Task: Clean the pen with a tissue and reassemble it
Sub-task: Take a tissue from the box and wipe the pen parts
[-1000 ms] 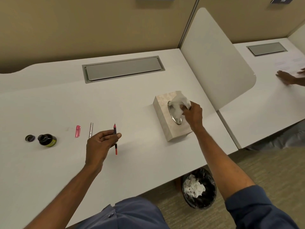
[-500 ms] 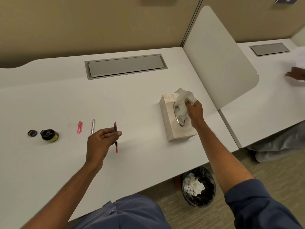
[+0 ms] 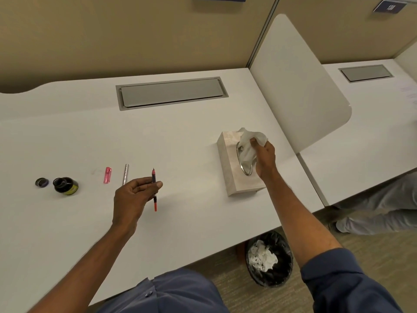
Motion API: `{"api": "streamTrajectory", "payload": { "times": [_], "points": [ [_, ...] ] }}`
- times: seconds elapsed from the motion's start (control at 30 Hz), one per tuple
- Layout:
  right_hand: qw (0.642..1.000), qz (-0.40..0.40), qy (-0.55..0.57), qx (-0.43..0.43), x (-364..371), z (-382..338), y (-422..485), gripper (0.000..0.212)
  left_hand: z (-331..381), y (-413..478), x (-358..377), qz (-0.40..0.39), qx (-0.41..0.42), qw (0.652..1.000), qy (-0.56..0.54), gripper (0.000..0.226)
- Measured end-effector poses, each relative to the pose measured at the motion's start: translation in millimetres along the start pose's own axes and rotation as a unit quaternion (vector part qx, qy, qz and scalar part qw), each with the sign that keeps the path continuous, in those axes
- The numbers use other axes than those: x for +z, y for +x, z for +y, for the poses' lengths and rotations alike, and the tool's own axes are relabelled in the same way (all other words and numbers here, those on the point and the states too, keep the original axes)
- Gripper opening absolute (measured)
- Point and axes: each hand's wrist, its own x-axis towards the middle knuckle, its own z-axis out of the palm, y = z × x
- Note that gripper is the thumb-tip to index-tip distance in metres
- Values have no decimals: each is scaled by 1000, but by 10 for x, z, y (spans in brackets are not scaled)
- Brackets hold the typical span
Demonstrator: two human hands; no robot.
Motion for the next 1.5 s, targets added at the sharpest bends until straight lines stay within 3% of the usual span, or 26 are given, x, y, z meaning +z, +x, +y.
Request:
{"api": "streamTrajectory", "payload": {
  "times": [0.13,0.27,0.37,0.6,0.73,0.93,1.07,1.13,1.23,1.3,1.4,1.5],
  "points": [
    [999,10,44,16,-65,19,-30,33,-12,-5,20,-9,-3,1000,-1,32],
    [991,8,126,43,-145,-10,-116,31,-15,0,27,-18,-9,1000,-10,30],
    [985,11,164,54,-220,-16,-146,60,-1,0,46,-19,-8,1000,-10,31],
    [964,-11,253,79,-314,-47,-77,30,2,2,60,-25,-9,1000,-3,32],
    [988,0,143,60,-256,-89,-91,28,17,6,49,-22,-5,1000,1,32],
    [993,112,-11,-35,-170,-151,-92,19,0,25,40,-18,-4,1000,-6,30],
    [942,170,-235,-171,-209,-218,-104,25,-24,32,42,-17,-4,1000,-5,30],
    [907,149,-319,-229,-251,-199,-94,27,-30,39,41,-18,-5,1000,-7,31],
    [892,99,-355,-262,-332,-87,-102,48,-30,47,42,-17,-7,1000,-10,31],
    [900,61,-341,-263,-349,-33,-148,46,-30,51,39,-15,-8,1000,-8,32],
    [914,39,-357,-189,-330,9,-204,13,-31,56,27,-11,-11,1000,-10,31],
    [914,15,-390,-114,-369,16,-210,28,-38,55,18,-10,-10,1000,-11,31]
  ]
}}
